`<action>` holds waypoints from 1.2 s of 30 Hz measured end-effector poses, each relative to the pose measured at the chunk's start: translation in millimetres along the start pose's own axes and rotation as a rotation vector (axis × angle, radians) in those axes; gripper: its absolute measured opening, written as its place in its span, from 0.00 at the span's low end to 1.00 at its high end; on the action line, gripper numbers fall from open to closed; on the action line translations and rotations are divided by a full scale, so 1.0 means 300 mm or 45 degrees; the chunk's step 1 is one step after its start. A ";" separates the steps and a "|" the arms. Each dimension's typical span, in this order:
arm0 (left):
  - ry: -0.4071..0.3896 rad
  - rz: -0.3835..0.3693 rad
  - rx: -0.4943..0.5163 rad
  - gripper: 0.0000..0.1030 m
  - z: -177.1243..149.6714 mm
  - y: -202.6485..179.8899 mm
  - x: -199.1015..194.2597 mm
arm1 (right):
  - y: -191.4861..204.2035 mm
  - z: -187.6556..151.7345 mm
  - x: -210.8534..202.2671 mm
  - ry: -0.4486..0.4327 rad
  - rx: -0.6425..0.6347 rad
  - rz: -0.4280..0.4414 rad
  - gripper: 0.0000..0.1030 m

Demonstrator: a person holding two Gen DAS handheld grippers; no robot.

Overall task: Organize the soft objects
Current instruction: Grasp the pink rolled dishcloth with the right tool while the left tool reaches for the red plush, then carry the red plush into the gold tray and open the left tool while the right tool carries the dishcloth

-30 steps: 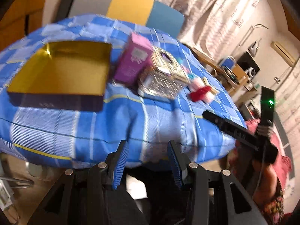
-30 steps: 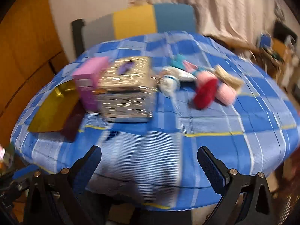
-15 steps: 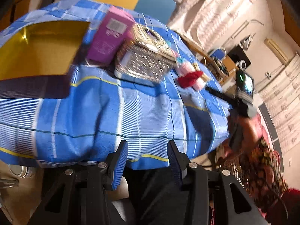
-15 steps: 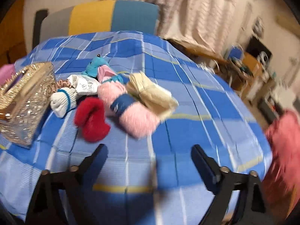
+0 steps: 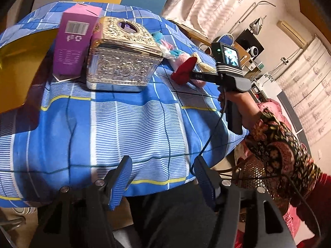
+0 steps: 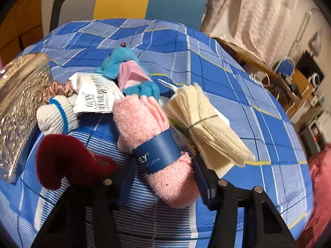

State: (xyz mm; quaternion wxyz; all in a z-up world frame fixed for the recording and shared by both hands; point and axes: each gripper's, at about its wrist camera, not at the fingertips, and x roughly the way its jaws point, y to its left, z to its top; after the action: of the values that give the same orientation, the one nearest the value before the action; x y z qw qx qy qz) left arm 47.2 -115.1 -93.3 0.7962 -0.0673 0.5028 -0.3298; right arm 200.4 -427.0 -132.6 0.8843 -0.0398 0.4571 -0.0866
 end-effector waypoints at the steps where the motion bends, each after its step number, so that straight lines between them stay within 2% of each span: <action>1: -0.001 0.018 -0.002 0.61 0.008 -0.007 0.010 | -0.009 -0.007 -0.010 0.000 0.016 0.018 0.44; 3: -0.001 0.032 0.015 0.61 0.021 -0.024 0.030 | -0.038 -0.017 -0.033 0.006 0.078 0.065 0.39; 5: -0.010 0.030 0.044 0.61 0.037 -0.050 0.044 | -0.096 -0.039 -0.065 0.036 0.213 0.169 0.31; 9: -0.026 0.047 0.127 0.61 0.075 -0.114 0.085 | -0.206 -0.103 -0.101 0.118 0.461 0.390 0.29; 12: -0.042 0.072 0.188 0.61 0.110 -0.164 0.124 | -0.241 -0.153 -0.117 0.151 0.478 0.458 0.28; 13: -0.050 0.081 0.208 0.61 0.126 -0.180 0.143 | -0.242 -0.160 -0.120 0.151 0.465 0.470 0.29; 15: -0.048 0.107 0.236 0.61 0.157 -0.204 0.179 | -0.238 -0.169 -0.134 0.128 0.424 0.464 0.37; 17: -0.048 0.134 0.262 0.61 0.188 -0.228 0.215 | -0.218 -0.165 -0.148 0.079 0.365 0.432 0.50; 19: -0.051 0.157 0.276 0.61 0.220 -0.243 0.246 | -0.198 -0.150 -0.141 0.060 0.320 0.409 0.54; 24: -0.053 0.186 0.266 0.61 0.289 -0.266 0.315 | -0.151 -0.087 -0.046 0.111 0.241 0.396 0.54; 25: -0.053 0.189 0.262 0.61 0.302 -0.269 0.328 | -0.139 -0.081 -0.024 0.135 0.218 0.374 0.50; 26: -0.054 0.195 0.263 0.61 0.315 -0.273 0.338 | -0.134 -0.077 -0.012 0.151 0.205 0.359 0.39; 27: -0.059 0.203 0.273 0.61 0.328 -0.279 0.349 | -0.136 -0.075 -0.007 0.162 0.198 0.342 0.39; 28: -0.063 0.211 0.282 0.61 0.339 -0.287 0.363 | -0.145 -0.078 -0.013 0.156 0.212 0.355 0.36; 32: -0.101 0.221 0.306 0.61 0.397 -0.310 0.410 | -0.226 -0.130 -0.081 0.160 0.374 0.432 0.36; 36: -0.116 0.229 0.309 0.61 0.466 -0.329 0.494 | -0.251 -0.226 -0.154 0.171 0.472 0.485 0.36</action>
State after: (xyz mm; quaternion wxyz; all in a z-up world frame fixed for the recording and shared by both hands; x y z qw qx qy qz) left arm 161.3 -310.5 -94.1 0.8468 0.0595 0.4266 -0.3121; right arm 110.0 -491.7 -123.5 0.8445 0.2154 0.4903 -0.0033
